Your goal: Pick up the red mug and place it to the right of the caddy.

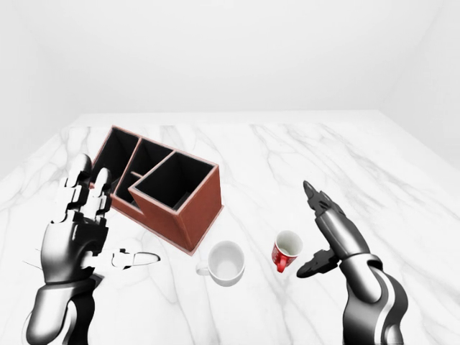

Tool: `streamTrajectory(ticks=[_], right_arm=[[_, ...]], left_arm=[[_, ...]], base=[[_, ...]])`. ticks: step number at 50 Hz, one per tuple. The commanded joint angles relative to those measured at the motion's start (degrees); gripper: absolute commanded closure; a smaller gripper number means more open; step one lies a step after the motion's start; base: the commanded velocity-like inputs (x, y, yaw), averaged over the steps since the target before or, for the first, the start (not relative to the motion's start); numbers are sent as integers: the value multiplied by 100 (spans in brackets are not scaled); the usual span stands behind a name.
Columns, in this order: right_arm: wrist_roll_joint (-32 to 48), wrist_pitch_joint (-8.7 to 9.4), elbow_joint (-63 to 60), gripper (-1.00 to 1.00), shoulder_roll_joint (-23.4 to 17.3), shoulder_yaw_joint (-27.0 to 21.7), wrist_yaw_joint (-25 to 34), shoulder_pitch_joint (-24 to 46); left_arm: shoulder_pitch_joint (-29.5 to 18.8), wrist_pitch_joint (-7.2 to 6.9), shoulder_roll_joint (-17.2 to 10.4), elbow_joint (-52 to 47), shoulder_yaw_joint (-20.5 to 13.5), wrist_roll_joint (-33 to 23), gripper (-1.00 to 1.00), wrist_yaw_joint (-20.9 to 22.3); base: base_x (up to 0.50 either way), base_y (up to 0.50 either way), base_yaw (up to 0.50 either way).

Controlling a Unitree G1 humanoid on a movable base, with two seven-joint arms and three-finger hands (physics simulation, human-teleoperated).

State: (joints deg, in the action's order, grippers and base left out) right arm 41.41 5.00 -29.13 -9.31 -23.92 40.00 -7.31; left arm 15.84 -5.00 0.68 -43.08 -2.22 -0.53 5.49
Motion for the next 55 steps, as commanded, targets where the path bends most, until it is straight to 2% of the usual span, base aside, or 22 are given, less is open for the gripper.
streamTrajectory(ticks=[1, 24, 31, 51, 55], right_arm=[[86, 0, 331, -100, -58, 205, 0, 96], [69, 0, 1109, -100, -414, 295, 0, 467], [34, 0, 1367, -100, -456, 371, 0, 558], [97, 0, 1843, -100, -563, 560, 0, 683], [-22, 0, 2385, -100, -590, 614, 0, 736]], left_arm=[[3, 0, 10, -23, -7, -3, -100, 2], [-8, 0, 8, -5, -11, -8, -100, 6], [-14, 0, 12, -14, -91, 39, -100, 31], [-16, 0, 8, 21, -9, -18, -100, -2], [-10, 0, 0, -22, -20, -5, -100, 7]], base=[[0, 0, 0], [0, 0, 0], [0, 0, 0], [0, 0, 0], [0, 0, 0]])
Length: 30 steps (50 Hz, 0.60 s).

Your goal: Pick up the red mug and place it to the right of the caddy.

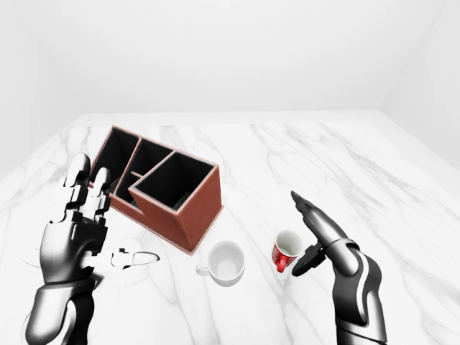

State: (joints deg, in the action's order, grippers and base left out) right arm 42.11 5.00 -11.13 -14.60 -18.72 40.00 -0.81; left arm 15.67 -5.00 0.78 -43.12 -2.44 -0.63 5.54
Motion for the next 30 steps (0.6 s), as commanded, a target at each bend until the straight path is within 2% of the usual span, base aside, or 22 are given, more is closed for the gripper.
streamTrajectory(ticks=[1, 7, 13, 23, 30], right_arm=[[-108, 0, 643, -100, -68, 106, 0, 100], [-154, 0, 1078, -100, -125, 279, -155, 309], [-118, 0, 937, -100, -114, 388, -105, 334], [-141, 0, 1059, -100, -218, 323, -106, 393], [-292, 0, 1521, -100, -308, 304, -308, 428]], left_arm=[[7, 0, -9, -10, -3, 6, -100, 6], [-4, 0, -1, 43, 21, -17, -100, -2], [7, 0, -9, -7, -4, 10, -100, 10], [-4, 0, -2, -37, -12, 9, -100, 12], [1, 0, -2, -7, -4, 8, -100, 9]], base=[[0, 0, 0], [0, 0, 0], [0, 0, 0], [0, 0, 0], [0, 0, 0]])
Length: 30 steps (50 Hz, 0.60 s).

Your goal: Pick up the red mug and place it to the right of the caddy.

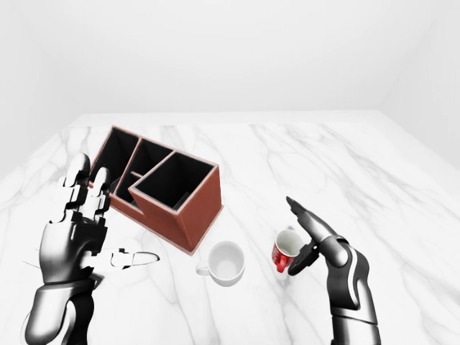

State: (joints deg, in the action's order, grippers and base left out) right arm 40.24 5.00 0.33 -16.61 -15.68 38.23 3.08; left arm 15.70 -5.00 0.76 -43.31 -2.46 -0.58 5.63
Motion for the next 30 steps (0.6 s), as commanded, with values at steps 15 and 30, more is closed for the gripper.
streamTrajectory(ticks=[15, 30], right_arm=[[-167, 0, 934, -100, -300, -53, -267, 157], [-206, 0, 1264, -100, -394, 50, -386, 293]], left_arm=[[-15, 0, -1, 51, 21, -17, -100, -18], [-29, 0, -4, 15, 11, -7, -100, -27]], base=[[0, 0, 0], [0, 0, 0]])
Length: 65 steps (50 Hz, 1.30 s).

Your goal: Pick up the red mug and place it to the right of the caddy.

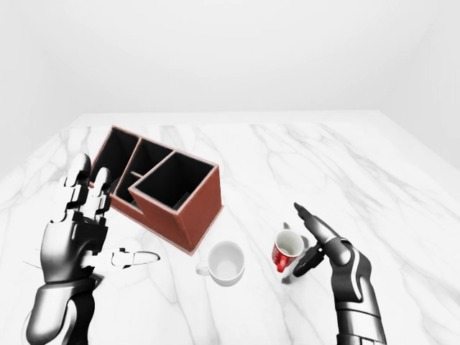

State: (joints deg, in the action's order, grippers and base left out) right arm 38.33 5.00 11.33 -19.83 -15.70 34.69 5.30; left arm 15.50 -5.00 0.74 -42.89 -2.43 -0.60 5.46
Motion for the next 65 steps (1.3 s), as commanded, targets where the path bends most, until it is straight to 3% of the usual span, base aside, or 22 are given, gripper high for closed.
streamTrajectory(ticks=[1, 19, 65], right_arm=[[-2, 0, 136, -100, -77, 54, -6, 65], [223, 0, -158, -100, 30, 150, 148, 108], [249, 0, 448, -100, 36, 343, -192, 284]], left_arm=[[7, 0, 1, 22, 13, -8, -100, -9], [2, 0, 0, -11, -25, 18, -100, 8], [2, 0, 9, 11, -13, 8, -100, 4]], base=[[0, 0, 0], [0, 0, 0], [0, 0, 0]])
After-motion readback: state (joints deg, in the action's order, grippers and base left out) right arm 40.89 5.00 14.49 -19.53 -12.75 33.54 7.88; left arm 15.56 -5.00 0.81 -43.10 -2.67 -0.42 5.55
